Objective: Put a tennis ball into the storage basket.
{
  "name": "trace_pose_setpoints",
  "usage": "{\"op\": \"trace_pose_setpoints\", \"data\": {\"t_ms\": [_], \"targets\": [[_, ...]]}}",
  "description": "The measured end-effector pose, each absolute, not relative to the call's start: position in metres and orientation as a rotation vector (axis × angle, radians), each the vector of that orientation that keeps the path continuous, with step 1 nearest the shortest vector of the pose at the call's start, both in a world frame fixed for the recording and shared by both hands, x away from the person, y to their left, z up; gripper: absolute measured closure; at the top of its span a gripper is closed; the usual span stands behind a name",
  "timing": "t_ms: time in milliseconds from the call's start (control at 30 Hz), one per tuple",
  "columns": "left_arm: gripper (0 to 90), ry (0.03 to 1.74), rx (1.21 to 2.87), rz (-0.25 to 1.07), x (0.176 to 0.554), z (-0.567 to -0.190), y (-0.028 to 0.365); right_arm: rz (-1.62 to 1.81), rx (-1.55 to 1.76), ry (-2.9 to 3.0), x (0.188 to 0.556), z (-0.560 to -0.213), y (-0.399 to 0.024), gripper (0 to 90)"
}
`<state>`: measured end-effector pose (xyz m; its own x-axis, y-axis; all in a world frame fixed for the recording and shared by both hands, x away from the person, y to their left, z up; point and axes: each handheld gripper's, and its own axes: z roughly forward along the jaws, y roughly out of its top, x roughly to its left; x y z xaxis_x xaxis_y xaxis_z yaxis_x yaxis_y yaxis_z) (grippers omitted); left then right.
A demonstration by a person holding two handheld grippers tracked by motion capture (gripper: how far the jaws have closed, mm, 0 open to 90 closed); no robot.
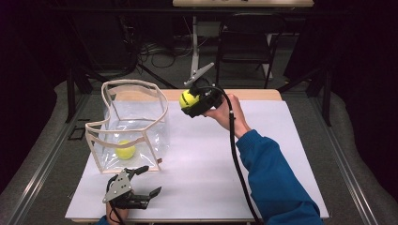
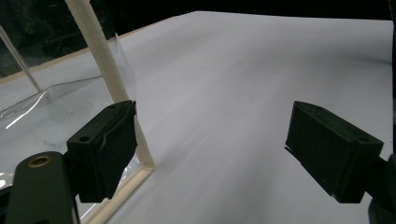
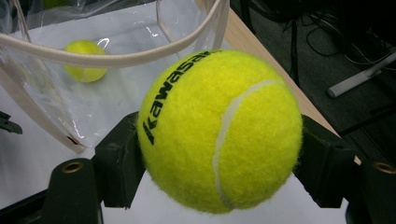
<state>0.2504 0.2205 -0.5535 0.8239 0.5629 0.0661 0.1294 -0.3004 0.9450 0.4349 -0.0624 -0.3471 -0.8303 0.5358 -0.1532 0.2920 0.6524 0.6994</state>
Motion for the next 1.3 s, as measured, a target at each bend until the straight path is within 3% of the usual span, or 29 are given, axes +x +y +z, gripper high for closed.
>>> {"op": "trace_pose_setpoints", "data": {"t_ms": [1300], "targets": [[15.8,0.522,1.849,0.467,0.250,-0.553,0.221,1.046,0.585,2.498,0.432,-0.327,-0.039,25.8]]}}
